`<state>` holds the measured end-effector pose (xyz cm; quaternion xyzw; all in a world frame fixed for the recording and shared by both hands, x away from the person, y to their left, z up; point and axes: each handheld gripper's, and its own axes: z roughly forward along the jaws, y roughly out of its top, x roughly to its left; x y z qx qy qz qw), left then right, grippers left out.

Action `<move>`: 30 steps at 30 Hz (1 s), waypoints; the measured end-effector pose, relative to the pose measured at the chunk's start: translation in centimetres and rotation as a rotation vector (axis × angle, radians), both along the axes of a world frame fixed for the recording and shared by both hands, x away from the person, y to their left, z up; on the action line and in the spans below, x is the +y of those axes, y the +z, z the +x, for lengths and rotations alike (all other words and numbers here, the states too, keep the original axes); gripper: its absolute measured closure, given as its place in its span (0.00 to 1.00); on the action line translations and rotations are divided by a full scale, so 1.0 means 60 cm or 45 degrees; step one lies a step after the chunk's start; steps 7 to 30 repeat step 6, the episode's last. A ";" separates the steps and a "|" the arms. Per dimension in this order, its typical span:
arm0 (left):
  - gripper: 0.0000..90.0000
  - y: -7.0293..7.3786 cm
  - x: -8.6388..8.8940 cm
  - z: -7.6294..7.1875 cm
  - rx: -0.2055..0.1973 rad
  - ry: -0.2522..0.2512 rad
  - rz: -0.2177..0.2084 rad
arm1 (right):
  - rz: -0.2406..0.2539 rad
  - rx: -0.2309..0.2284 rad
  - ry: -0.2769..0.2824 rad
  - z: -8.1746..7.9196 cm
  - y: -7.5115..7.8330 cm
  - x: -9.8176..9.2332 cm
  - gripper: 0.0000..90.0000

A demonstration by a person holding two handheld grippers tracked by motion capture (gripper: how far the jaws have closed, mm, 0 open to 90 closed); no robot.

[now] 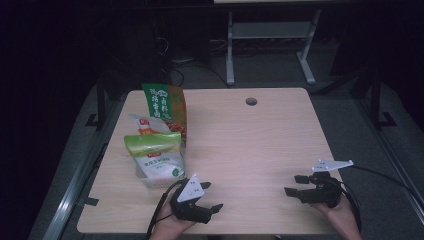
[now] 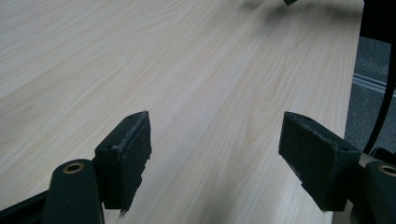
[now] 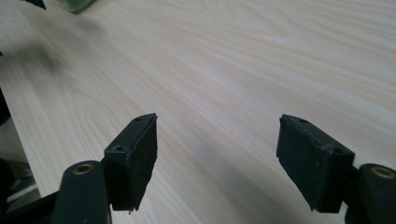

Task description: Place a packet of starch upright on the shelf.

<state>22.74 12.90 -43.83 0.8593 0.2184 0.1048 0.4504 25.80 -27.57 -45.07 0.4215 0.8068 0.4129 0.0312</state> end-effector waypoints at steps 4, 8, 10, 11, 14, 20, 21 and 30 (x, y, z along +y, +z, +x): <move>0.27 0.000 0.000 0.000 0.008 -0.002 -0.007 | -0.003 -0.015 0.000 -0.012 -0.003 0.003 0.31; 0.27 0.001 0.000 0.000 0.011 -0.001 -0.016 | -0.013 -0.024 0.000 -0.013 -0.004 0.005 0.30; 0.27 0.001 0.000 0.000 0.011 -0.001 -0.016 | -0.013 -0.024 0.000 -0.013 -0.004 0.005 0.30; 0.27 0.001 0.000 0.000 0.011 -0.001 -0.016 | -0.013 -0.024 0.000 -0.013 -0.004 0.005 0.30; 0.27 0.001 0.000 0.000 0.011 -0.001 -0.016 | -0.013 -0.024 0.000 -0.013 -0.004 0.005 0.30; 0.27 0.001 0.000 0.000 0.011 -0.001 -0.016 | -0.013 -0.024 0.000 -0.013 -0.004 0.005 0.30; 0.27 0.001 0.000 0.000 0.011 -0.001 -0.016 | -0.013 -0.024 0.000 -0.013 -0.004 0.005 0.30; 0.27 0.001 0.000 0.000 0.011 -0.001 -0.016 | -0.013 -0.024 0.000 -0.013 -0.004 0.005 0.30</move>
